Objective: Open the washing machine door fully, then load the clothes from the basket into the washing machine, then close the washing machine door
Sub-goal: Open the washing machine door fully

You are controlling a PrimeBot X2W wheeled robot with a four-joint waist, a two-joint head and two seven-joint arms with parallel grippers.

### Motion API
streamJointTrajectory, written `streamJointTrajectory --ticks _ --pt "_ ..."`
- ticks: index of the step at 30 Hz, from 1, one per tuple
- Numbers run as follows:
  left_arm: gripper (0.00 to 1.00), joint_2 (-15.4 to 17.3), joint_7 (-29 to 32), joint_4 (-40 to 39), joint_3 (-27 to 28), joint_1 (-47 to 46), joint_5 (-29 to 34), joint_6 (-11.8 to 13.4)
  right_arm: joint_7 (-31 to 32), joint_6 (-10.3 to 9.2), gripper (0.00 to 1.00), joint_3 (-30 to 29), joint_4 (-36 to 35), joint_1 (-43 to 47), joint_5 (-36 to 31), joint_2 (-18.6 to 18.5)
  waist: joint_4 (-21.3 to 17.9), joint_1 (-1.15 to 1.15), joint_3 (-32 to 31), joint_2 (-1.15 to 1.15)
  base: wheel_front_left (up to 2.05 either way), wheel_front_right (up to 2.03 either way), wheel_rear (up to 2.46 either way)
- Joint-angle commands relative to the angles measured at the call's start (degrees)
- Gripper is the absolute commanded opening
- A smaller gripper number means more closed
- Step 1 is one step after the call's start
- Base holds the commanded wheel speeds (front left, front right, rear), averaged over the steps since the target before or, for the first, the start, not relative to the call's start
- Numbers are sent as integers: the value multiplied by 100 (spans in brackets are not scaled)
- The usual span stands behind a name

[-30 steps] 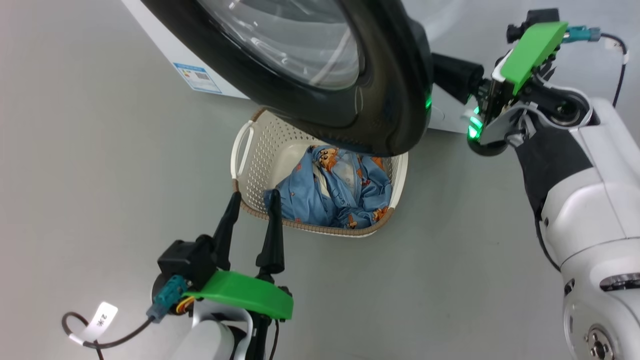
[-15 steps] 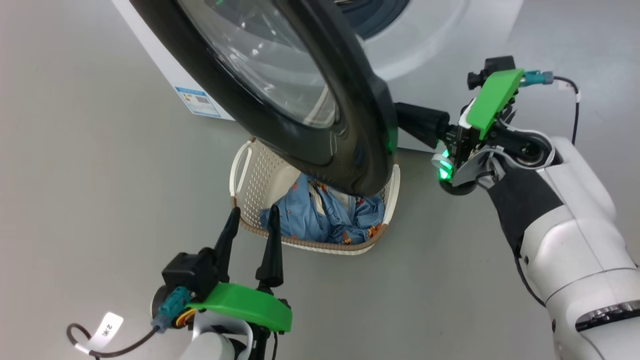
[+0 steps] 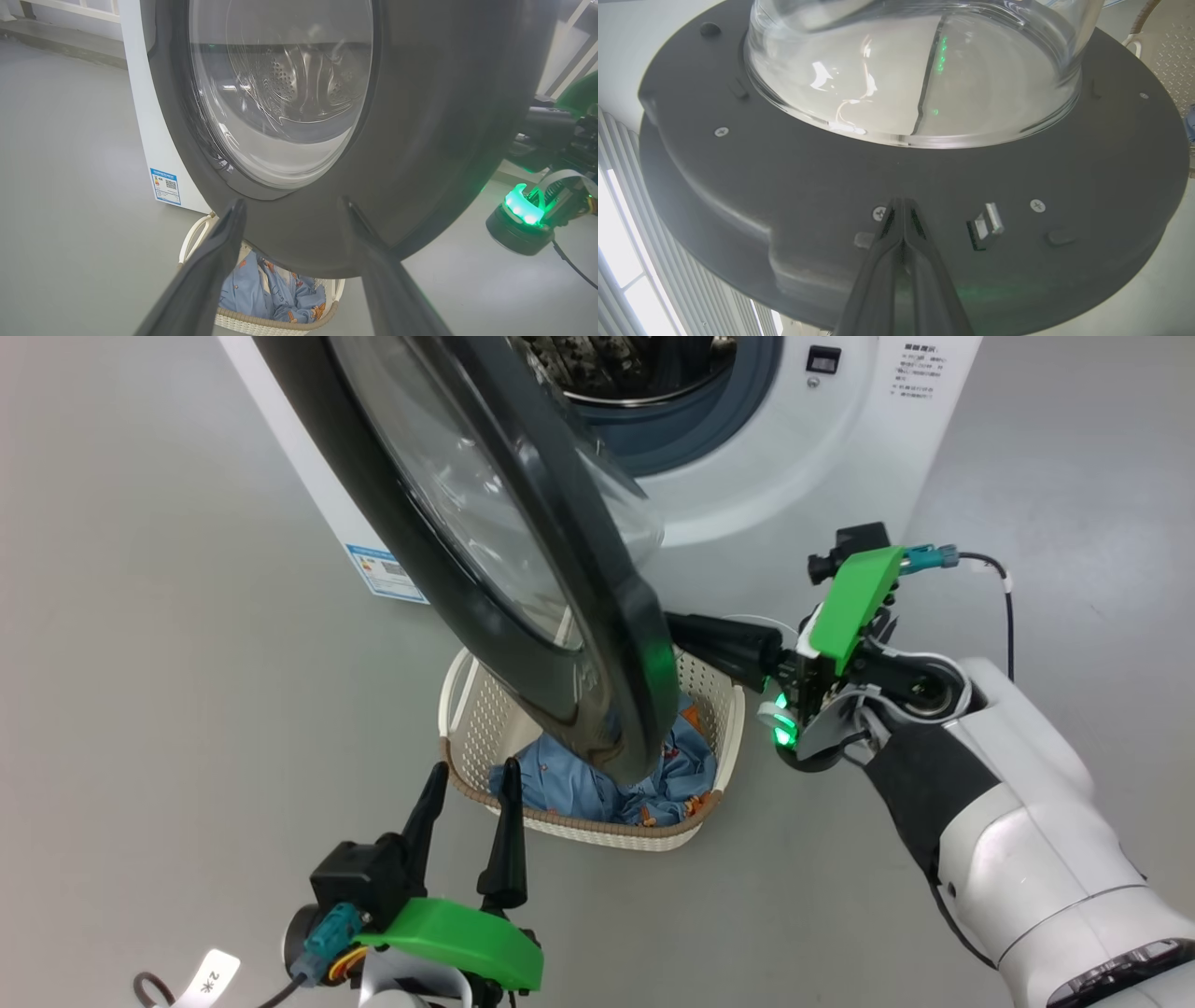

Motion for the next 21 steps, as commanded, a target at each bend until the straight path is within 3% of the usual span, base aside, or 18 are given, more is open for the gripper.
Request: streamJointTrajectory --ticks 1,21 --pt "100 74 -36 -101 195 -3 63 12 -31 10 0 212 -215 95 108 203 34 0 -62 0 0 0 0" --pt "100 74 -36 -40 168 222 257 -8 -499 10 0 1437 -556 551 817 204 201 0 -425 0 0 0 0"
